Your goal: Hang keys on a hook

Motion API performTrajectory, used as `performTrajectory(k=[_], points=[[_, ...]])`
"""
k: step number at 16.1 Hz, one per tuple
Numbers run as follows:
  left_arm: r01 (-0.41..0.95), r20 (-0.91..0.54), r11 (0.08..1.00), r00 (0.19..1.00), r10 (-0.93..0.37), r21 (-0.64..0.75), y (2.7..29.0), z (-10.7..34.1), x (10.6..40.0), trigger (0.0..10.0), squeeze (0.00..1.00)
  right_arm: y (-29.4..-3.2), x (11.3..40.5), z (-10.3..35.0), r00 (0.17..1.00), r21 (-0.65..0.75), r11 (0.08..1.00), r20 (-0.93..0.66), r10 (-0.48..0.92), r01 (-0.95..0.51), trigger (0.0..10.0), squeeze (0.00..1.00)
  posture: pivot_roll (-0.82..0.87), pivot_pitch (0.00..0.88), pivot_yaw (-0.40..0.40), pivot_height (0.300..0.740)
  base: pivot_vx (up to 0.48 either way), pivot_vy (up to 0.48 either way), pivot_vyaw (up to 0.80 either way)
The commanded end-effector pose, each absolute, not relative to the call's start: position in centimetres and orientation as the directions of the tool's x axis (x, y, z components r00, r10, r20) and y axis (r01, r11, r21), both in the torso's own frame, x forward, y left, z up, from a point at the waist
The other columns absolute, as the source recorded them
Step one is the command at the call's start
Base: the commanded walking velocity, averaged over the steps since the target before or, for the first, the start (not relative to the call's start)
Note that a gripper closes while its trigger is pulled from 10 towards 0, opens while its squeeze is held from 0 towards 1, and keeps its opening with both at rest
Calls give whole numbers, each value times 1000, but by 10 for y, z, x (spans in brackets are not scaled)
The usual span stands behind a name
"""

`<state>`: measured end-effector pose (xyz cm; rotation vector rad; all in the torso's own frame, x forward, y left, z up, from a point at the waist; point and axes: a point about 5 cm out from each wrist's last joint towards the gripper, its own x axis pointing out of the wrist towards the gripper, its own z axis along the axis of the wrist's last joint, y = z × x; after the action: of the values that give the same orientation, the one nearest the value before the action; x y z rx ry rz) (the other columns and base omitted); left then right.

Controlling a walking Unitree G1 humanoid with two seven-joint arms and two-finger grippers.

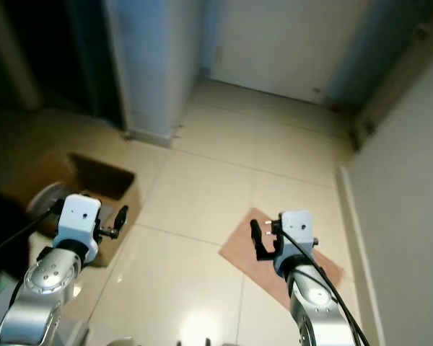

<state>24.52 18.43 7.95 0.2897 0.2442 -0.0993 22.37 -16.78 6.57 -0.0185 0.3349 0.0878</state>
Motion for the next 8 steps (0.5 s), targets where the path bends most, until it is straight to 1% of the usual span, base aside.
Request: performTrajectory(k=[1, 2, 4, 5, 7, 8], points=[[161, -250, 945, 964, -89, 284, 178, 81, 246, 10000, 0, -171, 224, 66, 948, -2, 996, -308, 80, -84, 10000, 1000, -59, 0, -105, 740, 0, 0, 800], [200, -255, 943, 958, -132, 265, 175, 82, 249, 10000, 0, -170, 221, 67, 954, 25, 998, -292, 65, -60, 10000, 1000, -74, 0, -75, 740, 0, 0, 800], [194, -283, 954, 951, -126, 229, 176, 80, 254, 10000, 0, -169, 218, 66, 958, 31, 999, -283, 45, -38, 10000, 1000, -92, 0, -39, 740, 0, 0, 800], [199, -282, 950, 951, -128, 240, 177, 80, 257, 10000, 0, -168, 216, 65, 960, 38, 999, -276, 42, -33, 10000, 1000, -105, 0, -11, 740, 0, 0, 800], [234, -249, 944, 952, -175, 233, 170, 85, 262, 10000, 0, -172, 210, 62, 959, 17, 999, -280, -29, 36, 10000, 1000, -128, 0, 23, 740, 0, 0, 800], [197, -237, 962, 960, -150, 190, 172, 84, 264, 10000, 0, -172, 208, 62, 959, 29, 999, -280, -28, 38, 10000, 1000, -139, 0, 32, 740, 0, 0, 800]])
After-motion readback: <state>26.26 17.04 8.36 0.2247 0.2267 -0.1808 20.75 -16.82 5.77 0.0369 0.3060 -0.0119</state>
